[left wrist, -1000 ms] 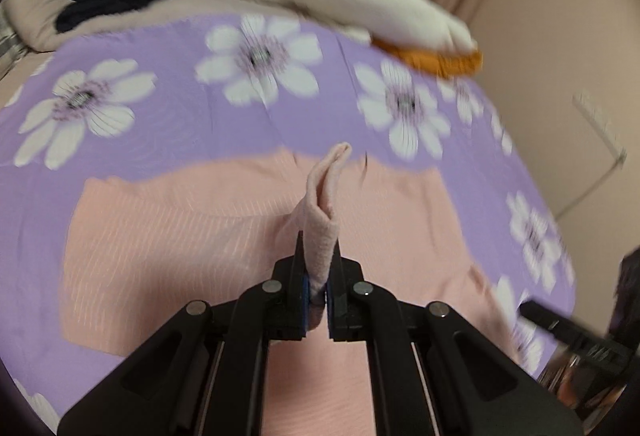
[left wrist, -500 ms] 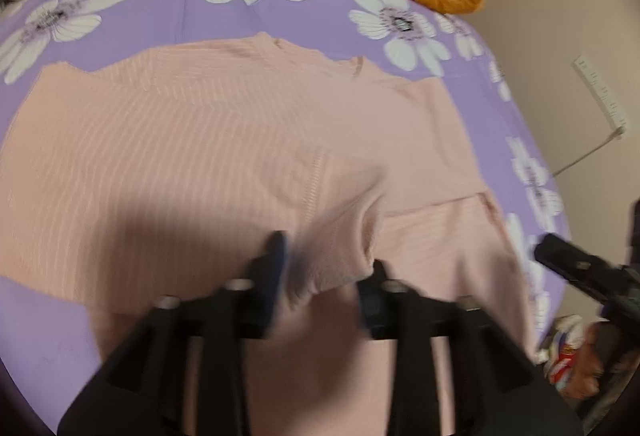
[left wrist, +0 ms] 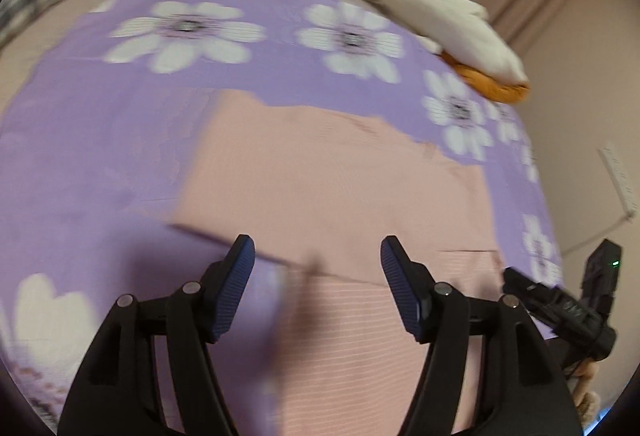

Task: Fold small clothes
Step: 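Lift the shirt side edge with the right gripper and fold it inward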

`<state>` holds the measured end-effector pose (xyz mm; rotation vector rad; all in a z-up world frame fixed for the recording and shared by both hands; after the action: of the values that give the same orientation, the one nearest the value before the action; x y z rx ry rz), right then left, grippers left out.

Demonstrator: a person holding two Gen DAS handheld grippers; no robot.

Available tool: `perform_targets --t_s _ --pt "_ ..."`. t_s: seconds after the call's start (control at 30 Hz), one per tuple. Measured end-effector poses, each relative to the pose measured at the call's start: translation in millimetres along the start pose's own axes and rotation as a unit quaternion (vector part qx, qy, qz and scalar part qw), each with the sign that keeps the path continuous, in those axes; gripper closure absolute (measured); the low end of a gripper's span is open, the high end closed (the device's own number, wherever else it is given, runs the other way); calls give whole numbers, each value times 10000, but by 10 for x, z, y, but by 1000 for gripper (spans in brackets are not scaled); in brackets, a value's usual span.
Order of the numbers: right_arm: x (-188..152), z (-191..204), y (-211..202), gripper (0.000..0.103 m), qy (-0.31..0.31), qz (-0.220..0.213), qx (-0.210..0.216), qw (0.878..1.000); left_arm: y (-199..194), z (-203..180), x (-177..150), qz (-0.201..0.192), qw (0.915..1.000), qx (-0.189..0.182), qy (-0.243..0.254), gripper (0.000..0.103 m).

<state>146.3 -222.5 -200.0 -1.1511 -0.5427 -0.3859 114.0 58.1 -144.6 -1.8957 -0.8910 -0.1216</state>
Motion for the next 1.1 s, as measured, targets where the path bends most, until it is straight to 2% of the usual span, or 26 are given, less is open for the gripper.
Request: perform_targets --t_s 0.13,0.27,0.33,0.4,0.43,0.47,0.5,0.57,0.83,1.1 --pt "66 260 251 30 -113 212 383 9990 -137 325 5 -66 9990 82 -433 38" --pt "96 542 516 40 -396 538 635 9957 -242 595 -27 -109 9966 267 -767 38" --pt "83 638 676 44 -526 748 573 9942 -289 695 -42 -125 9954 357 -880 38" --pt "57 697 819 54 -742 916 348 9924 -341 756 -53 -147 9947 370 -948 38" --pt "48 705 853 62 -840 952 228 9916 -360 774 -51 -168 9944 380 -968 38" --pt "50 730 881 71 -997 911 47 9908 -379 791 -48 -193 9943 394 -976 38" --pt "56 745 874 74 -1098 869 -33 9901 -392 809 -44 -208 9940 406 -989 38" --pt "74 767 846 95 -1199 831 -86 9893 -408 854 -36 -219 9932 449 -1048 38" --pt "381 1022 414 96 -1746 170 -131 9844 -432 882 -23 -243 9926 404 -1118 38" --pt "977 1510 -58 96 -2520 -489 -213 9663 -470 842 -10 -255 9928 285 -1135 38"
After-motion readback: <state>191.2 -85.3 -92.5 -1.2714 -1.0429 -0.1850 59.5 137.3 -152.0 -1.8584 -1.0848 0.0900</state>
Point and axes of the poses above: each gripper's, at about its wrist camera, not at the fingertips, and y roughly the way its jaws point, z to its left, x to its top, the point moved 6 cm from there along y, roughly the way its jaws point, and after that the axes turned 11 degrees about -y, right-handed, at the moved point
